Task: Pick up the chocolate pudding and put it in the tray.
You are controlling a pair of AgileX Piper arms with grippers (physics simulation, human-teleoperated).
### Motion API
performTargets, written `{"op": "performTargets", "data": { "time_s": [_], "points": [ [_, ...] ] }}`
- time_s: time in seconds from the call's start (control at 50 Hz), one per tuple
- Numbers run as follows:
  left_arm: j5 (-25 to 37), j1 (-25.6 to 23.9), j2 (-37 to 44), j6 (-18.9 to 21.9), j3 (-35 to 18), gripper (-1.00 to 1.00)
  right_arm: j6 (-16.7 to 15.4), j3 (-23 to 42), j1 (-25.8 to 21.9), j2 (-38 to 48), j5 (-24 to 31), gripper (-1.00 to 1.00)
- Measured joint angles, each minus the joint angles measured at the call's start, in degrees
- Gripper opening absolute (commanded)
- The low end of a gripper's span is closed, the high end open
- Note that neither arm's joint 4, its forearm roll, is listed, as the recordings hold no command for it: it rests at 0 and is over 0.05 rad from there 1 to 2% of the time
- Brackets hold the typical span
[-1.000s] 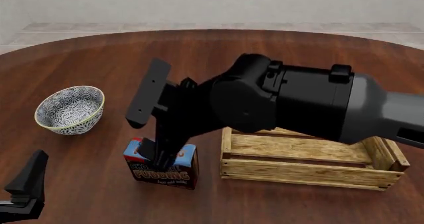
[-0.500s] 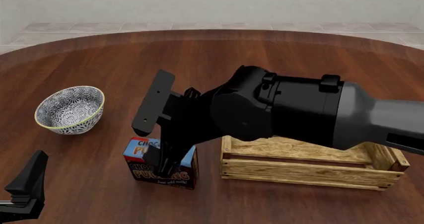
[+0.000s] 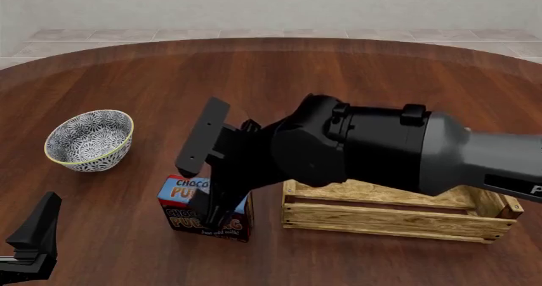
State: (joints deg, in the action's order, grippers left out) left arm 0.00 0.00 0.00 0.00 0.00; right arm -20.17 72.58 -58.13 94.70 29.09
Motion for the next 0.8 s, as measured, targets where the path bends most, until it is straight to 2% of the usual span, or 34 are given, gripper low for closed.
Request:
{"op": "performTargets", "data": {
  "time_s": [0.8],
  "points": [
    [0.0, 0.0, 0.0, 0.0, 0.0, 1.00, -0.3, 0.8, 2.7, 0.6, -0.1, 1.00]
  ]
}}
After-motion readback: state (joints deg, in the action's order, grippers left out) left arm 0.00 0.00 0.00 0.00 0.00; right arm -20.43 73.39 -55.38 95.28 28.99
